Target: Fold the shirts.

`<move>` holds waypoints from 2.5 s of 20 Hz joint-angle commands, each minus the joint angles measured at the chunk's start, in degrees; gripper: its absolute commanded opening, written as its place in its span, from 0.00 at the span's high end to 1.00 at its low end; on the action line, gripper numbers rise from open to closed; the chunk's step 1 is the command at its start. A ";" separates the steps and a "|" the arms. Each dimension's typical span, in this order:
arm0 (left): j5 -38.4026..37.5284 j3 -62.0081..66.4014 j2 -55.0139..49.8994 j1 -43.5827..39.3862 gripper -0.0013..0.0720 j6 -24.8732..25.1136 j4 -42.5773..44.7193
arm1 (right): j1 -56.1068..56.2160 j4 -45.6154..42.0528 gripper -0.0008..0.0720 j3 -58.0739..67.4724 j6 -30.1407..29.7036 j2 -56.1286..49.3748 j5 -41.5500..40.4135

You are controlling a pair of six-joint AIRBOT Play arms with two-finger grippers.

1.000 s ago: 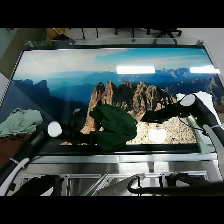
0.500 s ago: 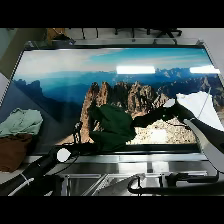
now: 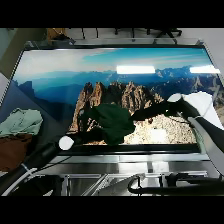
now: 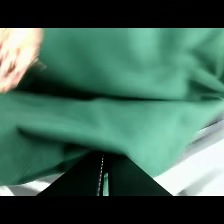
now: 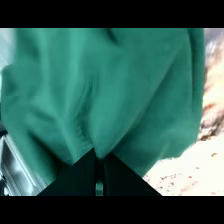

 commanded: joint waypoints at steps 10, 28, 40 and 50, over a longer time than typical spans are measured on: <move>-28.81 34.62 31.01 28.96 0.97 0.44 7.82 | -11.54 12.72 0.96 21.27 -6.62 33.66 0.90; -27.54 42.53 -30.99 29.03 0.95 13.70 8.00 | 0.42 11.87 0.92 8.59 -10.99 -14.10 -13.79; -55.17 53.13 -27.21 32.85 0.08 4.83 8.46 | -19.71 5.14 0.32 11.56 -10.75 -4.22 -8.55; -14.86 2.16 -4.92 2.29 0.07 -9.62 1.07 | -16.35 3.96 0.33 11.58 -10.99 -17.27 -11.85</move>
